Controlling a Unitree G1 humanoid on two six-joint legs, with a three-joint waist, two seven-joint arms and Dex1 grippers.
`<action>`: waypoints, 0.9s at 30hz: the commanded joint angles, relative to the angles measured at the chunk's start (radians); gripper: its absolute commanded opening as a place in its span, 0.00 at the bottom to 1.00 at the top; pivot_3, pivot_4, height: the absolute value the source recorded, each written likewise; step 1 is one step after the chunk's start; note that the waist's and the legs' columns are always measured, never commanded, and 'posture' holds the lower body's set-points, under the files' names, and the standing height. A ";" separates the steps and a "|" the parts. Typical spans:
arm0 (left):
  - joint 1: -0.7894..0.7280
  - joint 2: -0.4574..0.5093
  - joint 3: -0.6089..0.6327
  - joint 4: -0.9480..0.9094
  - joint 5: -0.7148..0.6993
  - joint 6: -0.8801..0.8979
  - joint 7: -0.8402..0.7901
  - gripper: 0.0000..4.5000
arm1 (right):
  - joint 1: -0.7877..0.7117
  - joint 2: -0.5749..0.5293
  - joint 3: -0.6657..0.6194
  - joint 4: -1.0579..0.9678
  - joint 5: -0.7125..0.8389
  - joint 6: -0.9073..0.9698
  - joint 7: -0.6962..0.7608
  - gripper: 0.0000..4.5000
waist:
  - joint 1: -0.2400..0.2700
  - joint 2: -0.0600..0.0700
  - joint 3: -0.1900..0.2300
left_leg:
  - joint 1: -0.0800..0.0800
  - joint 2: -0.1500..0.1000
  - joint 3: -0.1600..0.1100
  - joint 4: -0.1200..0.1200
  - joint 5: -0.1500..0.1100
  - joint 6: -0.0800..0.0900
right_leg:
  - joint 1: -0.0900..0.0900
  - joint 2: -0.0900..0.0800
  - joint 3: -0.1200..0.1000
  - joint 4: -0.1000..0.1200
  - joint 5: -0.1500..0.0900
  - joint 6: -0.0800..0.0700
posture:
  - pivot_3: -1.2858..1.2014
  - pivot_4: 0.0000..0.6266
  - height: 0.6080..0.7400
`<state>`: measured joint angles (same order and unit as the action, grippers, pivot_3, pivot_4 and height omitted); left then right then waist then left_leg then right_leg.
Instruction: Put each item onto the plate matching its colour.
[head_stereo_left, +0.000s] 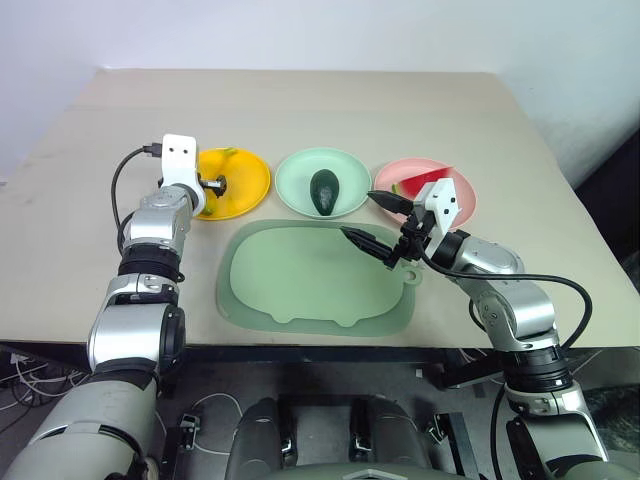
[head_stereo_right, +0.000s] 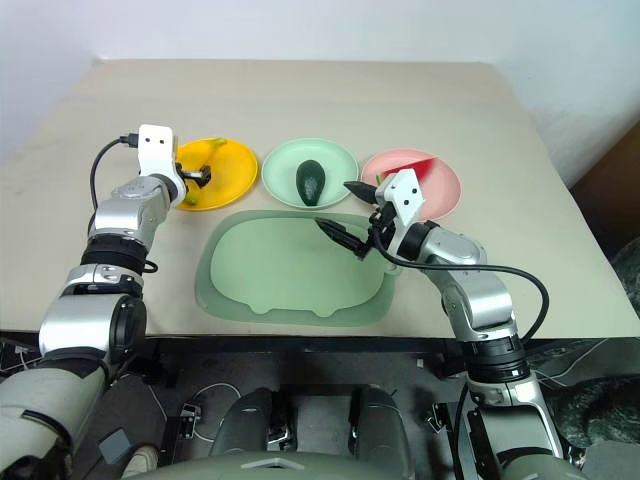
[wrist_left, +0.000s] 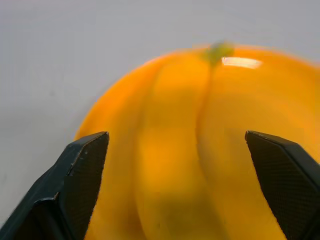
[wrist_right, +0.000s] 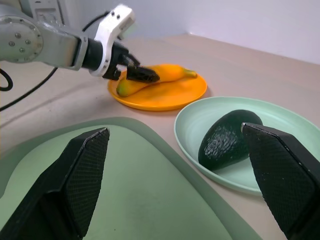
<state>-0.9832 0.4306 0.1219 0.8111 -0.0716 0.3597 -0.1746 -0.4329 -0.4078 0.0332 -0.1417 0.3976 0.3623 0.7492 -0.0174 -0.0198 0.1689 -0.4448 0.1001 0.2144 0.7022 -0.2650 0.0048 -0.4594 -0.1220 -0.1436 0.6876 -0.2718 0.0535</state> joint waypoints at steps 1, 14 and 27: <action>0.066 0.007 -0.002 -0.226 -0.014 -0.004 -0.040 0.99 | -0.005 0.001 -0.017 -0.042 0.014 -0.003 -0.006 1.00 | -0.001 0.000 0.000 | 0.000 0.000 0.000 0.000 0.000 0.000 | 0.000 0.000 0.000 0.000 0.000 0.000 | 0.52 0.24 0.66; 0.602 0.076 0.143 -0.910 -0.261 -0.129 -0.383 0.99 | 0.042 -0.006 -0.053 -0.109 0.057 0.029 -0.039 1.00 | 0.002 0.000 0.000 | 0.001 0.001 -0.002 0.001 0.000 0.000 | 0.000 0.000 0.001 0.001 0.000 0.000 | 0.52 0.24 0.66; 0.927 0.146 0.217 -1.020 -0.373 -0.275 -0.623 0.99 | 0.100 -0.030 -0.069 -0.168 0.112 0.074 -0.023 1.00 | 0.003 0.000 0.000 | 0.001 0.001 -0.002 0.000 0.000 0.000 | 0.001 0.000 0.001 0.001 0.000 0.000 | 0.52 0.24 0.66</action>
<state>-0.0687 0.5634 0.3282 -0.1640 -0.4282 0.1195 -0.7698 -0.3254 -0.4248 -0.0164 -0.2574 0.4865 0.4337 0.7194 -0.0143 -0.0195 0.1686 -0.4434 0.1010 0.2120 0.7027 -0.2653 0.0050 -0.4588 -0.1223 -0.1425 0.6882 -0.2718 0.0531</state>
